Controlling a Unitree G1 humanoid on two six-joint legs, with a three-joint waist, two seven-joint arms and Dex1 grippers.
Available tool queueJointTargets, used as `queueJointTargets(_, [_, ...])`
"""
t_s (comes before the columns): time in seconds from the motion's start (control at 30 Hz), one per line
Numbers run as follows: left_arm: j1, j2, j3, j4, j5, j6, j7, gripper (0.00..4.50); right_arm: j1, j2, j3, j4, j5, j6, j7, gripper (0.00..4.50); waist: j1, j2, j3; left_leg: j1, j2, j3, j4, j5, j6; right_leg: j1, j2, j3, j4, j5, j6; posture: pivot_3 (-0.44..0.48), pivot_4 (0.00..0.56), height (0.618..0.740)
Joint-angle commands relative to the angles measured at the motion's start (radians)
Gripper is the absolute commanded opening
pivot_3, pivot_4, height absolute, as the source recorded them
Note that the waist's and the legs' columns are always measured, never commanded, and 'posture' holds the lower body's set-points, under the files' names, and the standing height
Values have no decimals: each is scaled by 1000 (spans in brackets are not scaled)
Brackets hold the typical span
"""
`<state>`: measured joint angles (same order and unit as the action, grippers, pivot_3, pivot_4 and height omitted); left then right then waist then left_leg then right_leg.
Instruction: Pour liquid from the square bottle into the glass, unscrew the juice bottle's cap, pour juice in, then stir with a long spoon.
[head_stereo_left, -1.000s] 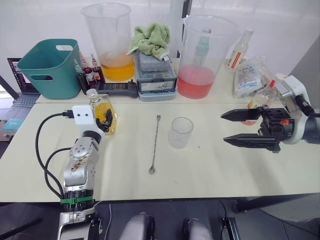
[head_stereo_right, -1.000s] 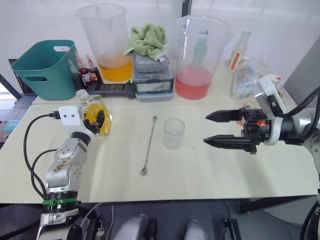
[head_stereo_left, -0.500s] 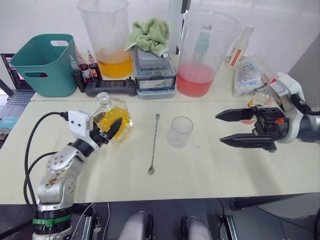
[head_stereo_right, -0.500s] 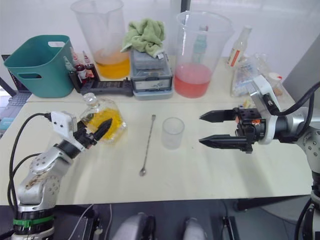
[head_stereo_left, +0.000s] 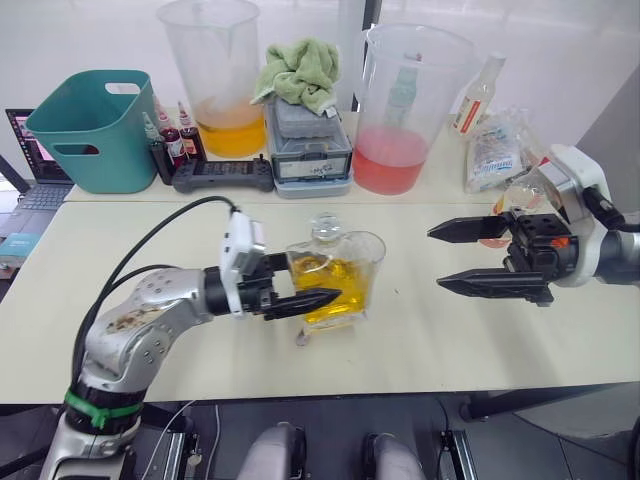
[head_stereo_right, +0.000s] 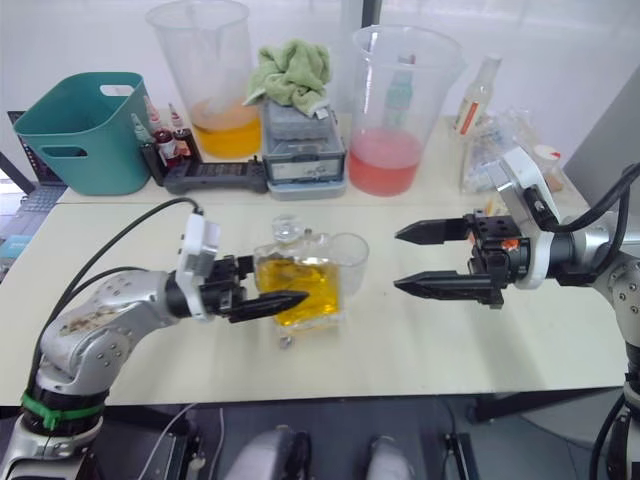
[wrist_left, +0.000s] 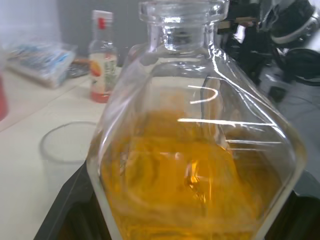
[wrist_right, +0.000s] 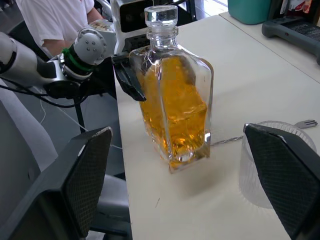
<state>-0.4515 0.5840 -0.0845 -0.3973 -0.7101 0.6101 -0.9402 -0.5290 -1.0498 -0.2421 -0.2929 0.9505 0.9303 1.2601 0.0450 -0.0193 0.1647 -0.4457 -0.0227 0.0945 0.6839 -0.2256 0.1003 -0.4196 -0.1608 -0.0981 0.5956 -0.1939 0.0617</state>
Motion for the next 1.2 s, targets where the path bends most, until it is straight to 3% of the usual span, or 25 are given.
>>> queueJointTargets(0.03, [-40,-38,-80,72,97,-107,-62,2829,14,-50,-93,-42,42,22,-14,4500,-2,0,0,0,0,0,0,0,0,0,0,0,0,0,0,0,150,740])
queueJointTargets(0.3, [-112,-146,-166,260,226,-276,-173,2829,105,-104,-171,-78,46,20,-23,4500,2,0,0,0,2,2,0,0,1,-2,-1,0,0,0,0,0,150,740])
queueJointTargets(0.67, [-148,-161,-228,351,335,-309,-257,2828,186,-103,-243,-137,87,27,-83,4500,2,0,0,0,2,1,2,-1,4,-1,-3,0,1,0,0,0,150,740])
queueJointTargets(0.73, [-145,-161,-231,354,346,-301,-258,3849,187,-104,-243,-139,92,27,-89,4500,1,0,0,0,2,1,2,-1,4,-1,-3,0,1,0,0,0,150,740])
queueJointTargets(0.8, [-139,-165,-225,354,347,-280,-246,4439,184,-106,-240,-137,94,23,-93,4500,1,1,0,0,2,1,3,-1,4,-1,-3,0,1,0,0,0,150,740])
queueJointTargets(1.2, [-137,-177,-179,226,307,-165,-169,4477,156,-88,-196,-125,93,5,-99,4500,1,1,0,0,3,0,6,-2,5,0,-3,0,3,0,0,0,150,740])
